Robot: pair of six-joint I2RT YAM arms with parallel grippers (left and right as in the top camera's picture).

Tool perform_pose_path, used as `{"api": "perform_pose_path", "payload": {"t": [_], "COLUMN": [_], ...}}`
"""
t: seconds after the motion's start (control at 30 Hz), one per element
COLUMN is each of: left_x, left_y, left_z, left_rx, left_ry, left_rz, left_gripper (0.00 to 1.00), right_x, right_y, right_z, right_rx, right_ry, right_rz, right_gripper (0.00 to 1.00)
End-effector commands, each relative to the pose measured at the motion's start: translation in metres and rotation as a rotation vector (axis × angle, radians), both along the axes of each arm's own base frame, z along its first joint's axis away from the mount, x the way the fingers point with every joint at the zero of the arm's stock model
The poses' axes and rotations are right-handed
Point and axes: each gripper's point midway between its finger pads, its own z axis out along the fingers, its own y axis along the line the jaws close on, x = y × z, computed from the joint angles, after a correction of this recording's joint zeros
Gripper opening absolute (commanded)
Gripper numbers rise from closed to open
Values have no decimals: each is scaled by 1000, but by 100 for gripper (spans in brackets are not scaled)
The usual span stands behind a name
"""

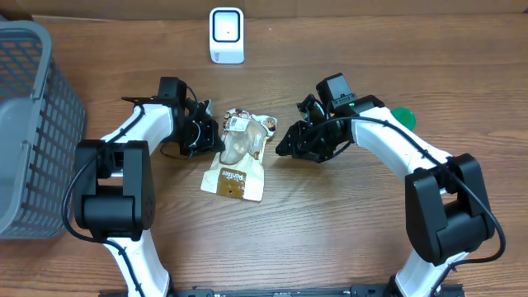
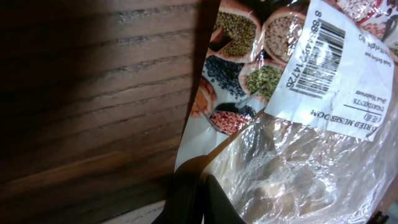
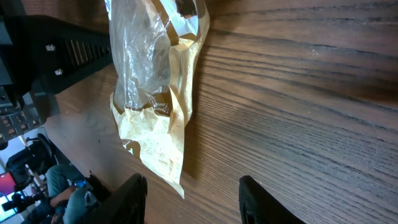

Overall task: Scan the item barcode
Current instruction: 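Bring the left gripper in and grasp the bread bag's top edge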

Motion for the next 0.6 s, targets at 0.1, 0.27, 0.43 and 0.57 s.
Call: {"api": "perform_pose_path", "payload": {"t": [0.1, 0.27, 0.43, 0.57], "left_x": [-14, -18, -18, -19], "left_y": [9, 9, 10, 10], "left_z": [-21, -24, -24, -24], "left_rx": [57, 62, 62, 63], "left_ry": [73, 83, 84, 85], "left_rz": [29, 32, 34, 34], "left_gripper": [4, 4, 4, 4], "right_x": [6, 3, 3, 7], "right_y": [3, 1, 0, -1], "right_z": [12, 7, 5, 3], "right_rx": [6, -2, -5, -23], "right_ry": [-44, -36, -31, -30], "right_rz": [5, 4, -2, -32], "right_gripper": [51, 52, 53, 54]}}
